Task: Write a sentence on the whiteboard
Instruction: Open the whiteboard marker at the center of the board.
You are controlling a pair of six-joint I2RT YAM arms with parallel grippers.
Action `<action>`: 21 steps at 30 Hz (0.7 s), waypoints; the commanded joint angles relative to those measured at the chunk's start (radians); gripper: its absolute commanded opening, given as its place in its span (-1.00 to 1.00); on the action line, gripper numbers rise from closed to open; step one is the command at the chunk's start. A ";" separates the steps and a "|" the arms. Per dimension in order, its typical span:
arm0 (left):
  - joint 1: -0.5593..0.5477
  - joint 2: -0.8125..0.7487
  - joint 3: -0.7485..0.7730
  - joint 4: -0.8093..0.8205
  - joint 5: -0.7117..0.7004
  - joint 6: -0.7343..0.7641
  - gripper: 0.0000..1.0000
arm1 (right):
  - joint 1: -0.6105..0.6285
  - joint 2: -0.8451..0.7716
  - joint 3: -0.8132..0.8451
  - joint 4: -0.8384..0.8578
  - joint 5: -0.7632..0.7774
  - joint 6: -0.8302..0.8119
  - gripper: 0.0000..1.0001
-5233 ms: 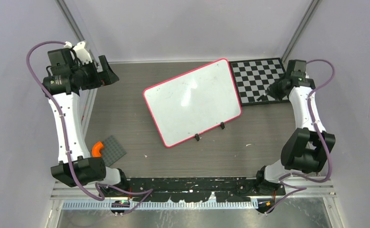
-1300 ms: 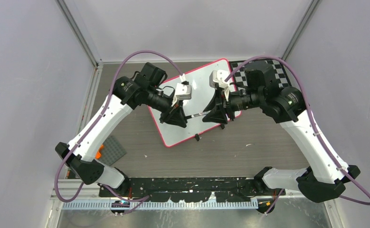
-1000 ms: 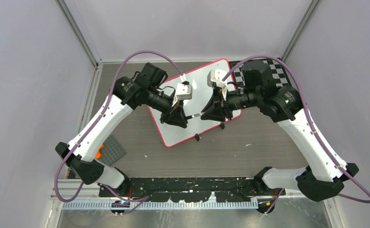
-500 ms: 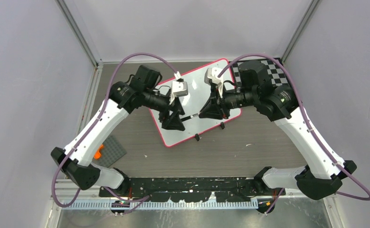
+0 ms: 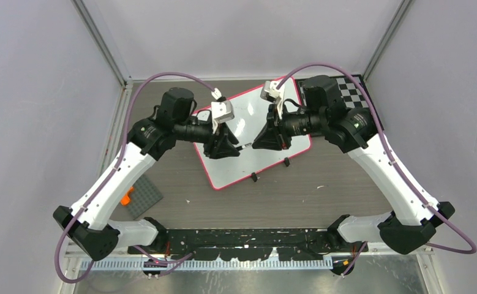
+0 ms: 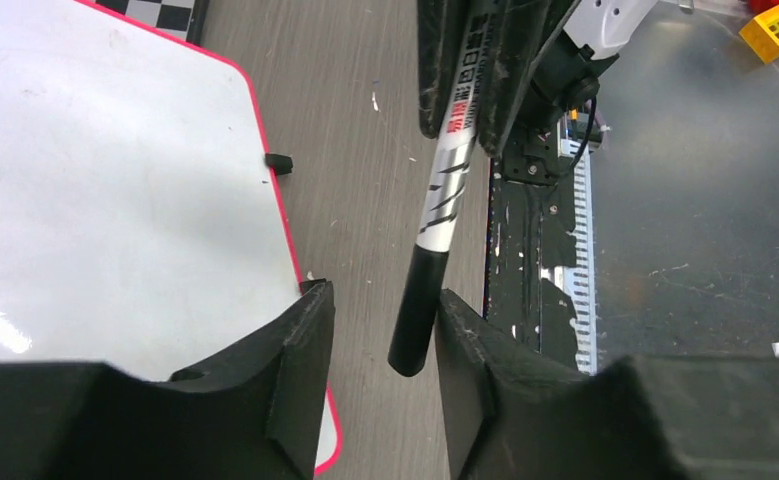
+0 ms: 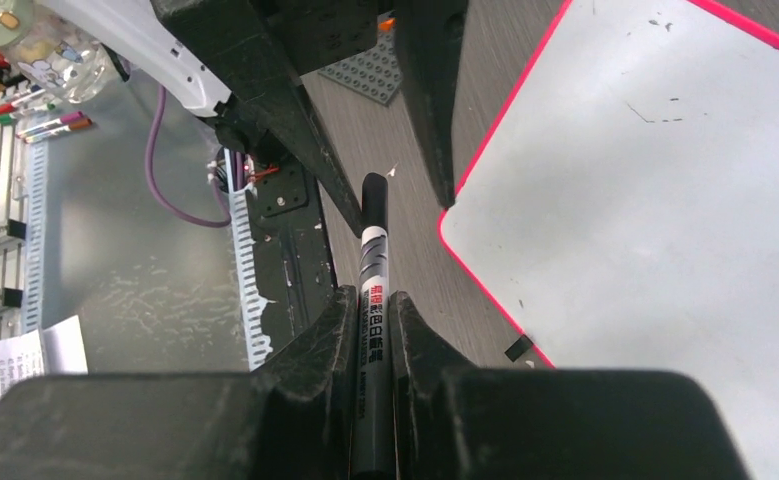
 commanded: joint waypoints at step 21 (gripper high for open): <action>0.278 -0.087 -0.059 -0.231 0.136 0.182 -1.00 | -0.219 0.002 0.037 0.006 -0.020 0.276 -0.99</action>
